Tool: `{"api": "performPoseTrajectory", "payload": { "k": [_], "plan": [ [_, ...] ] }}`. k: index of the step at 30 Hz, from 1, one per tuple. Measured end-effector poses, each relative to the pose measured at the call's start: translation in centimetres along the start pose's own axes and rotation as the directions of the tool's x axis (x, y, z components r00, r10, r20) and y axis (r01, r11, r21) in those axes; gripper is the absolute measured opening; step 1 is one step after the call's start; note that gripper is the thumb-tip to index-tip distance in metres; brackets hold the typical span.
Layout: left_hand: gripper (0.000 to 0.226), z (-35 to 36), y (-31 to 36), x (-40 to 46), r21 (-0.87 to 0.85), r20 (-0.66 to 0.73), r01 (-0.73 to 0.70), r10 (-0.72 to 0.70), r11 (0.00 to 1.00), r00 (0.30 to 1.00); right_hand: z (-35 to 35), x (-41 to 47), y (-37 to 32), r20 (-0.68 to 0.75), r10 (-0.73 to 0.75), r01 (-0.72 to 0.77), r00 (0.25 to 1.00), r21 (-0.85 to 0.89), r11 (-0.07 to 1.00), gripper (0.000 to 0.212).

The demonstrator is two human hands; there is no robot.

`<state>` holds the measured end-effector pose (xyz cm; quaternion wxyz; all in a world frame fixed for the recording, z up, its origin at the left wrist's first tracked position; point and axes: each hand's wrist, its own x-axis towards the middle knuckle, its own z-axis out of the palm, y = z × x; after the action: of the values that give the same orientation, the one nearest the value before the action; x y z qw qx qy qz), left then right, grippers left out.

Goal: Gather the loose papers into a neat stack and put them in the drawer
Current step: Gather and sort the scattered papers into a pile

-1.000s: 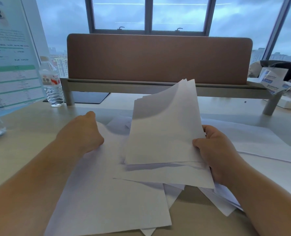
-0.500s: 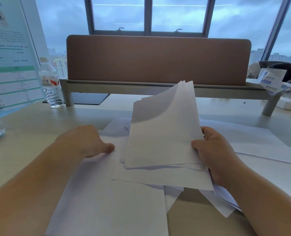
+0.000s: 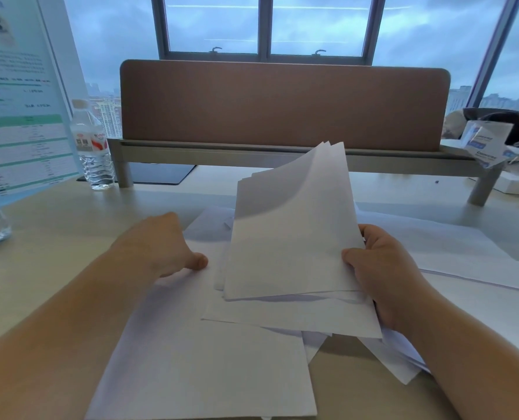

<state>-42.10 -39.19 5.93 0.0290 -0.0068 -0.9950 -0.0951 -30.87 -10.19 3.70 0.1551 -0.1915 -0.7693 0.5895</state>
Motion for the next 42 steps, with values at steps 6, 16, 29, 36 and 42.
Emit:
{"api": "performPoseTrajectory", "payload": {
  "k": [6,16,29,36,42],
  "plan": [
    [0.083,-0.2,-0.3,-0.1,0.111,0.080,0.002,-0.011,0.994,0.997,0.0,0.0,-0.1,-0.001,-0.006,0.006,1.000,-0.012,1.000,0.040],
    [0.075,-0.8,0.1,-0.9,0.078,0.107,0.012,-0.020,0.997,0.994,0.0,0.0,-0.2,0.017,-0.018,0.019,1.000,-0.038,0.999,0.040],
    [0.023,-0.7,0.7,-0.1,-0.444,-0.181,-0.050,-0.035,0.895,0.983,-0.3,0.3,-0.1,-0.009,0.028,-0.027,1.000,0.135,0.991,0.040],
    [0.032,0.2,2.2,-0.8,-0.949,0.018,0.056,-0.125,0.310,0.992,0.0,0.0,-0.3,0.172,-0.002,-0.019,0.985,0.121,0.992,0.036],
    [0.015,1.1,3.9,-2.0,-0.942,0.116,0.060,0.151,0.331,0.982,1.1,-0.9,0.0,0.212,-0.074,0.090,0.974,-0.066,0.994,0.036]
  ]
}}
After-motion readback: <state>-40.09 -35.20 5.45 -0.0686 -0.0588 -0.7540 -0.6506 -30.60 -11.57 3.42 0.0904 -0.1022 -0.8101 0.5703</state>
